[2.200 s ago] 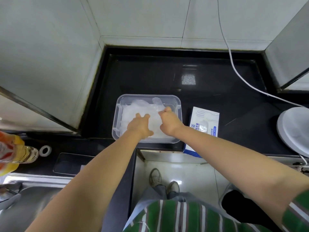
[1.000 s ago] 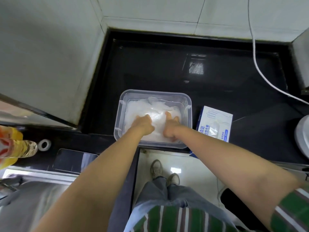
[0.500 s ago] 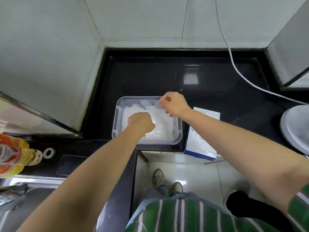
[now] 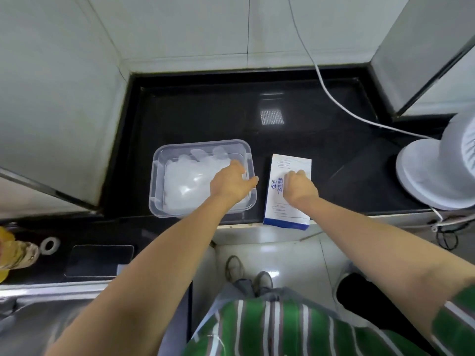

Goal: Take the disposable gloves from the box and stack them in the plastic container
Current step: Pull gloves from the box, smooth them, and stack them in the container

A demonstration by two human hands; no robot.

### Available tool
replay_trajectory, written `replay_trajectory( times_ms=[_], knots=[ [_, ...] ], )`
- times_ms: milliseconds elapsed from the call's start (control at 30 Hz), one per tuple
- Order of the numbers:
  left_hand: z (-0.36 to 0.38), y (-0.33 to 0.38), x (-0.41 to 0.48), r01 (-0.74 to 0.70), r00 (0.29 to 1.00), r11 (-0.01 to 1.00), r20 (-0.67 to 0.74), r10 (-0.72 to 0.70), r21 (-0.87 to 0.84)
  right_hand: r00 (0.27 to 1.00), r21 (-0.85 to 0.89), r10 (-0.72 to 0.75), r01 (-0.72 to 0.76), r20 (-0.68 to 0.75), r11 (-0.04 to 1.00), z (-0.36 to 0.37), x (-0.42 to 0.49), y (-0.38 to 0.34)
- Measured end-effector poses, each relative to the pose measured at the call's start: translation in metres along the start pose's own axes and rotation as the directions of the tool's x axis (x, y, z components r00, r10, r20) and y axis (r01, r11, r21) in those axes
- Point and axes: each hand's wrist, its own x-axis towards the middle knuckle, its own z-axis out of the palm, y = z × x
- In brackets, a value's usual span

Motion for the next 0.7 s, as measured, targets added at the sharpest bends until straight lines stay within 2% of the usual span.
replay_trajectory(
  times_ms=[167,267,333,400,467,533,633,700],
  knots=[
    [0.004,0.008,-0.004,-0.022,0.997,0.999,-0.068,0.021,-0.026,0.995,-0.029,-0.04,0.037,-0.091,0.999,0.005,0.001,0.002],
    [0.005,0.013,-0.006,-0.048,0.994,0.997,-0.105,0.042,-0.056,0.993,-0.024,-0.065,0.063,-0.098,0.998,0.0,0.0,0.004],
    [0.005,0.019,-0.008,-0.092,0.989,0.993,-0.119,0.083,-0.075,0.995,0.019,-0.073,0.074,-0.072,0.997,-0.005,0.001,0.007],
    [0.005,0.028,-0.01,-0.19,0.978,0.978,-0.102,0.181,-0.086,0.996,0.137,-0.064,0.071,-0.054,0.988,-0.011,0.003,0.008],
    [0.007,0.039,-0.011,-0.287,0.958,0.953,-0.048,0.284,-0.099,0.997,0.263,-0.043,0.057,-0.061,0.963,-0.018,0.004,0.009],
    [0.014,0.052,-0.01,-0.32,0.943,0.943,0.072,0.326,-0.089,0.998,0.351,-0.036,0.05,-0.047,0.935,-0.022,0.004,0.009],
    [0.034,0.069,-0.008,-0.29,0.929,0.957,0.233,0.288,-0.025,0.996,0.385,-0.085,0.091,-0.033,0.918,-0.023,0.002,0.012],
    [0.047,0.07,-0.005,-0.21,0.933,0.977,0.293,0.209,-0.027,0.994,0.461,-0.108,0.109,-0.028,0.881,-0.024,0.0,0.015]
  ],
)
